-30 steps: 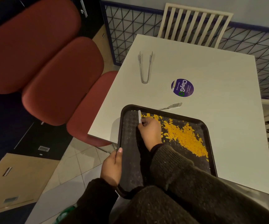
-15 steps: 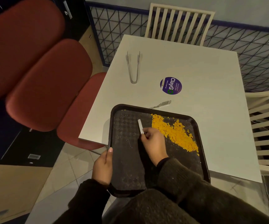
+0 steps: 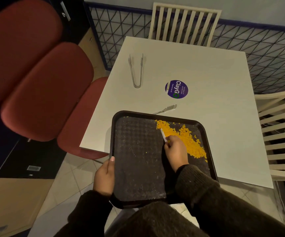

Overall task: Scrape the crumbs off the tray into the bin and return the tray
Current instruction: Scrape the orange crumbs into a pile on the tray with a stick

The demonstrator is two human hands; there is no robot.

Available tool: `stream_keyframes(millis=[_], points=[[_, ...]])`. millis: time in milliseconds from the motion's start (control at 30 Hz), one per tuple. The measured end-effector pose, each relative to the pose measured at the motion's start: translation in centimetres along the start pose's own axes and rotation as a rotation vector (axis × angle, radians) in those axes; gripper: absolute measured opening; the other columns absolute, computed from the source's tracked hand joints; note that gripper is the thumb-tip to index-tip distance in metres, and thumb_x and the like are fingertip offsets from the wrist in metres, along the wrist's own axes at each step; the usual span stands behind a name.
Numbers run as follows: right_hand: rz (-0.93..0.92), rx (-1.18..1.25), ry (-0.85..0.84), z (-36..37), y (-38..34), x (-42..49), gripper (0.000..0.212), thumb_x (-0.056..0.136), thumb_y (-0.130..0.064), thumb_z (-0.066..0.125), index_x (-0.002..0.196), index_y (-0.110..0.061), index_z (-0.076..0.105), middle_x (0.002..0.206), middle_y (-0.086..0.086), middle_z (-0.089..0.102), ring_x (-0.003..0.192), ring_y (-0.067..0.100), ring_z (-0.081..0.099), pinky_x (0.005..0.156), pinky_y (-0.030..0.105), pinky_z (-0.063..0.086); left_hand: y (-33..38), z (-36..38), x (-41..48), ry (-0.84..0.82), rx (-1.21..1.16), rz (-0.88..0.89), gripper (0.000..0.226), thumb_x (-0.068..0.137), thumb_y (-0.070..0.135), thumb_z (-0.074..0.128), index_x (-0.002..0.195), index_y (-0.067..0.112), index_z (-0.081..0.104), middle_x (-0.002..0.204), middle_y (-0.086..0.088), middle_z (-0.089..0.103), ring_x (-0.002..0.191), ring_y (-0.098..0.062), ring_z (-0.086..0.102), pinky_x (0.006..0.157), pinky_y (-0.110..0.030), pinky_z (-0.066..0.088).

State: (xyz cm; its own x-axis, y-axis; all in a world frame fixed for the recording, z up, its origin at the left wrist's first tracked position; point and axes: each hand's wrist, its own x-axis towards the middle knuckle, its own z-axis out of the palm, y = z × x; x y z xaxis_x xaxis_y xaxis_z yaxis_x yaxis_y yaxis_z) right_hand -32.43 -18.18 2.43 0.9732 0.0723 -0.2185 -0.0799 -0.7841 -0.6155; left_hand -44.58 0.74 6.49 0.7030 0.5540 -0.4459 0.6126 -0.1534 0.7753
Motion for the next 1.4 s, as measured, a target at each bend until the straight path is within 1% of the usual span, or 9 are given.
stream_keyframes(millis=[133,267,367,567,700,867,1000,1267,1400], points=[[-0.014,0.042,0.022,-0.1,-0.9,-0.3,0.024,0.088,-0.012,0.055,0.112,-0.011,0.061,0.109,0.007,0.062,0.092,0.019,0.058,0.083,0.029,0.047,-0.1,0.1,0.2,0.011,-0.004,-0.008,0.043,0.097,0.036,0.031,0.098,0.007,0.062,0.083,-0.003,0.059,0.089,-0.022,0.056,0.082,-0.027,0.039],[-0.134,0.065,-0.030,1.4,-3.8,-0.5,0.023,0.088,-0.011,0.056,0.110,-0.010,0.063,0.102,0.005,0.062,0.082,0.011,0.052,0.079,0.022,0.043,-0.1,0.1,0.3,0.007,-0.038,-0.033,0.041,0.097,0.037,0.033,0.098,0.007,0.061,0.086,-0.005,0.059,0.091,-0.022,0.055,0.084,-0.030,0.041],[-0.170,0.064,-0.043,2.3,-5.6,0.7,0.025,0.088,-0.010,0.055,0.111,-0.010,0.064,0.101,0.007,0.062,0.084,0.017,0.057,0.079,0.025,0.045,-0.2,0.1,0.3,0.003,-0.032,-0.022,0.041,0.097,0.038,0.032,0.097,0.008,0.060,0.084,-0.004,0.059,0.090,-0.022,0.056,0.085,-0.030,0.042],[-0.054,0.090,-0.028,2.2,-5.4,3.1,0.024,0.088,-0.010,0.055,0.108,-0.007,0.067,0.099,0.010,0.067,0.084,0.023,0.062,0.082,0.037,0.053,-0.5,0.1,0.3,0.004,-0.023,-0.018,0.038,0.096,0.039,0.032,0.095,0.013,0.060,0.089,-0.006,0.061,0.093,-0.024,0.057,0.089,-0.035,0.045],[0.073,0.097,-0.001,1.2,-3.9,3.3,0.021,0.089,-0.009,0.053,0.100,-0.003,0.069,0.097,0.015,0.070,0.076,0.022,0.061,0.072,0.029,0.051,-0.5,0.1,0.5,0.005,-0.012,-0.005,0.038,0.096,0.039,0.032,0.091,0.014,0.059,0.088,-0.008,0.061,0.092,-0.025,0.058,0.088,-0.034,0.045],[0.209,0.077,0.063,-0.3,-1.7,3.6,0.025,0.091,-0.008,0.051,0.110,0.001,0.063,0.111,0.019,0.066,0.098,0.029,0.061,0.081,0.027,0.044,-0.5,0.1,0.3,-0.003,-0.027,-0.013,0.040,0.096,0.039,0.032,0.095,0.011,0.060,0.088,-0.007,0.061,0.091,-0.024,0.057,0.086,-0.032,0.044],[0.255,0.109,0.110,-0.6,-0.6,3.2,0.023,0.090,-0.008,0.051,0.106,0.000,0.065,0.101,0.017,0.068,0.080,0.026,0.058,0.069,0.022,0.037,-0.6,0.1,0.6,0.002,-0.025,-0.007,0.043,0.096,0.039,0.032,0.095,0.008,0.062,0.085,-0.007,0.061,0.089,-0.024,0.057,0.085,-0.031,0.043],[-0.155,-0.032,-0.041,1.0,0.5,-2.6,0.031,0.092,-0.009,0.050,0.122,-0.009,0.057,0.117,0.011,0.061,0.107,0.026,0.056,0.094,0.031,0.043,-1.1,0.2,1.1,0.009,0.000,0.002,0.046,0.096,0.039,0.032,0.099,0.004,0.062,0.092,-0.014,0.063,0.093,-0.028,0.058,0.085,-0.033,0.042],[-0.175,-0.082,0.008,0.4,1.9,-2.9,0.029,0.090,-0.005,0.051,0.117,-0.008,0.061,0.095,0.009,0.060,0.083,0.024,0.057,0.074,0.033,0.046,-1.2,0.3,1.2,0.006,0.012,0.000,0.047,0.096,0.038,0.032,0.098,0.002,0.062,0.090,-0.015,0.062,0.091,-0.029,0.058,0.083,-0.033,0.042]])
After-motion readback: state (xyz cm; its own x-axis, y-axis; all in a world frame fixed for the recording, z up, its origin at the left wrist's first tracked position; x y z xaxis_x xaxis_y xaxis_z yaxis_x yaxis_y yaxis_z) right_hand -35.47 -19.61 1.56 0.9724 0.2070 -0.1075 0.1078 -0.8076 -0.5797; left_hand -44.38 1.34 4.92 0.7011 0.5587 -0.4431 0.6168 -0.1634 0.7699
